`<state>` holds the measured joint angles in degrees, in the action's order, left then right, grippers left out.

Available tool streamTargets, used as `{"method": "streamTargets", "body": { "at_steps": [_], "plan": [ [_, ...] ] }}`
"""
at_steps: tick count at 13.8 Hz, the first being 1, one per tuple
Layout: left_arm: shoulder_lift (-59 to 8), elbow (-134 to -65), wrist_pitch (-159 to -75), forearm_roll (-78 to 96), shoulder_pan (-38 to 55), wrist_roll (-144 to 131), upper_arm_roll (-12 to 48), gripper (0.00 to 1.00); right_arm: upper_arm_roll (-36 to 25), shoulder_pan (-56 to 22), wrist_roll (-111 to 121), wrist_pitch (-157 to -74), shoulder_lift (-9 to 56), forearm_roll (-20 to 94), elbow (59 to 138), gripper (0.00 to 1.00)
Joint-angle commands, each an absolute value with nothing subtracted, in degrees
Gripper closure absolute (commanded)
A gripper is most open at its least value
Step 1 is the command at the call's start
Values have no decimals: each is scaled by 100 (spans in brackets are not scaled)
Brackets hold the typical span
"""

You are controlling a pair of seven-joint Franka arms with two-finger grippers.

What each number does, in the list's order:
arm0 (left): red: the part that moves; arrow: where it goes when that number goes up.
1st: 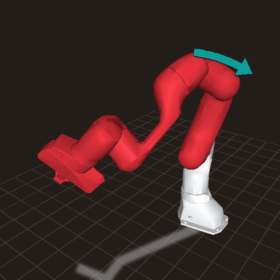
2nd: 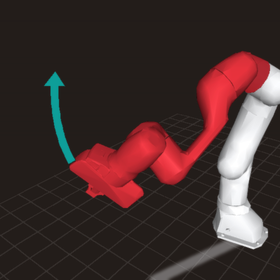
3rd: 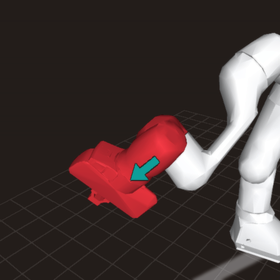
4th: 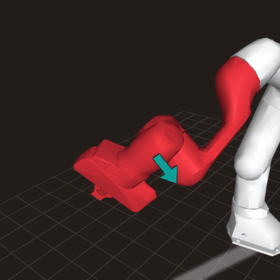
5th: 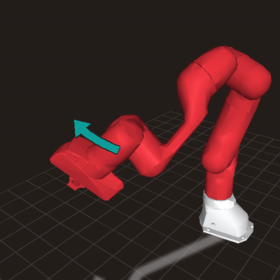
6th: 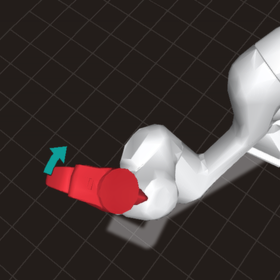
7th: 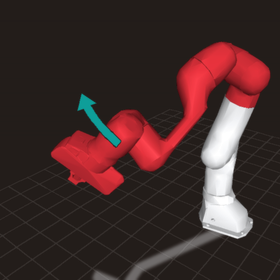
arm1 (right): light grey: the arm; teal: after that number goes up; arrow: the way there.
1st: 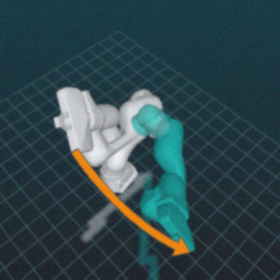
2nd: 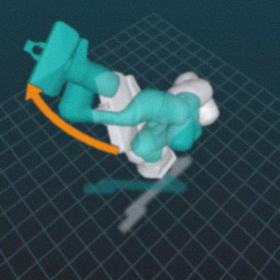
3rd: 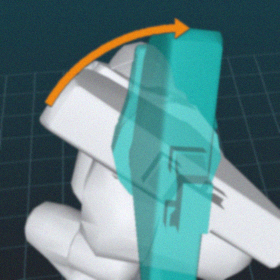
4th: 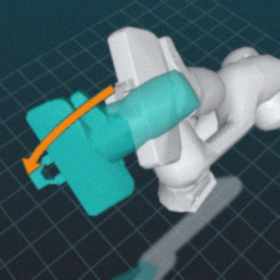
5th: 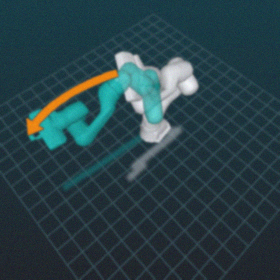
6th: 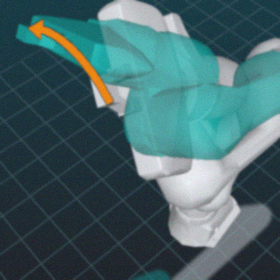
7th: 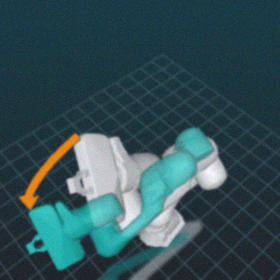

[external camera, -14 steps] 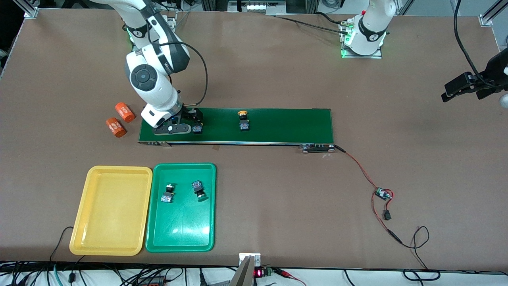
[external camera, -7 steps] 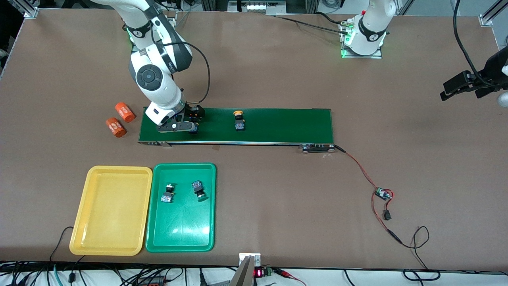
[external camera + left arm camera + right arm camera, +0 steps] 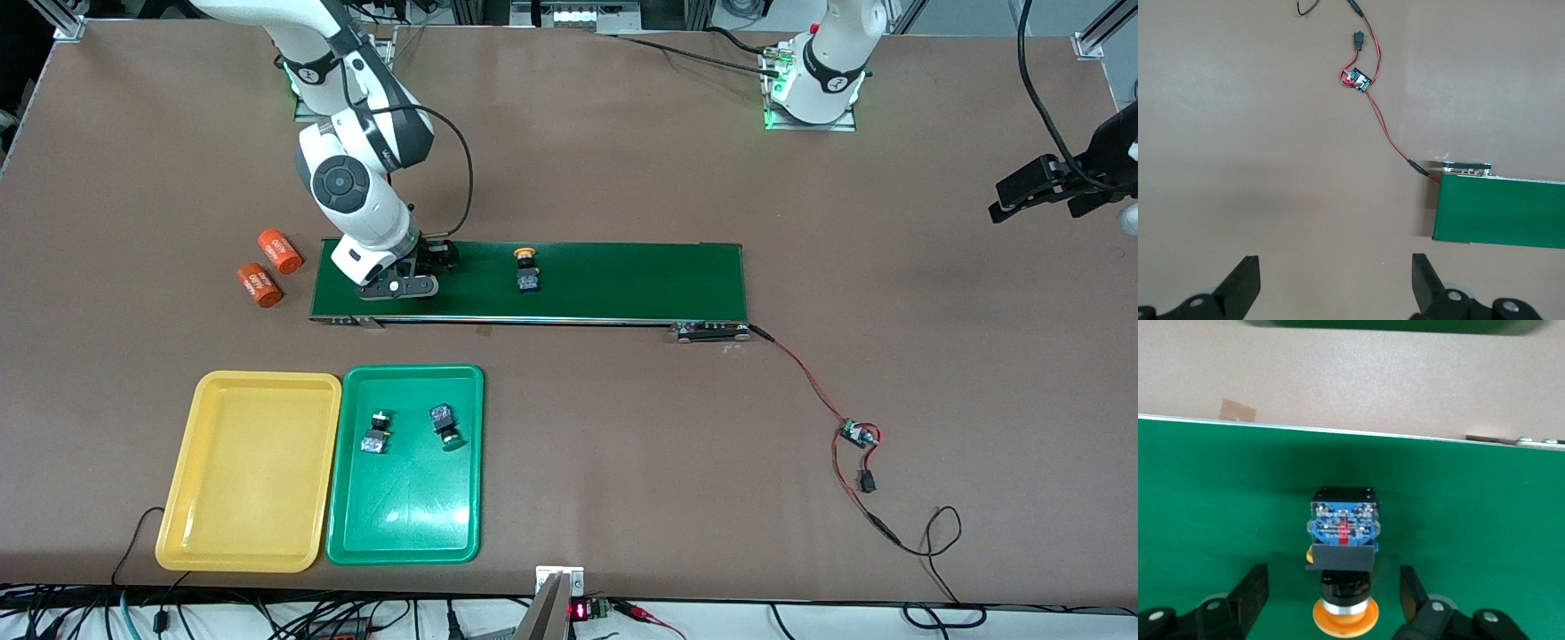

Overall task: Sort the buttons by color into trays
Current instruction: 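Grasp the orange-capped button with the right gripper and lift it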

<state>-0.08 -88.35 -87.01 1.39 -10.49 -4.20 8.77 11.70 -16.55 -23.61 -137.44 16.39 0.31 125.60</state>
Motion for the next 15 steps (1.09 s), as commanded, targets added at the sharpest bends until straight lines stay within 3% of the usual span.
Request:
{"method": "streamTargets", "body": {
  "at_steps": [1,4,5,6,11,15],
  "plan": [
    [88,-8859,-8640,141,-1090,-316,888,0,1195,-1608,-2233,-13860,1661,0,12612,33],
    [79,-8859,-8622,141,-1090,-316,888,0,1187,-1451,-1864,-13834,1661,9,12577,76],
    [79,-8859,-8613,132,-1090,-316,888,0,1187,-1407,-1785,-13825,1661,9,12568,88],
    [79,-8859,-8613,132,-1090,-316,888,0,1178,-1380,-1758,-13808,1652,9,12560,93],
    [79,-8859,-8605,123,-1090,-316,888,0,1047,-1178,-1302,-13773,1626,-9,12078,94],
    [79,-8842,-8648,114,-1081,-316,896,0,896,-599,-433,-13466,1941,-228,11103,94]
  ]
}}
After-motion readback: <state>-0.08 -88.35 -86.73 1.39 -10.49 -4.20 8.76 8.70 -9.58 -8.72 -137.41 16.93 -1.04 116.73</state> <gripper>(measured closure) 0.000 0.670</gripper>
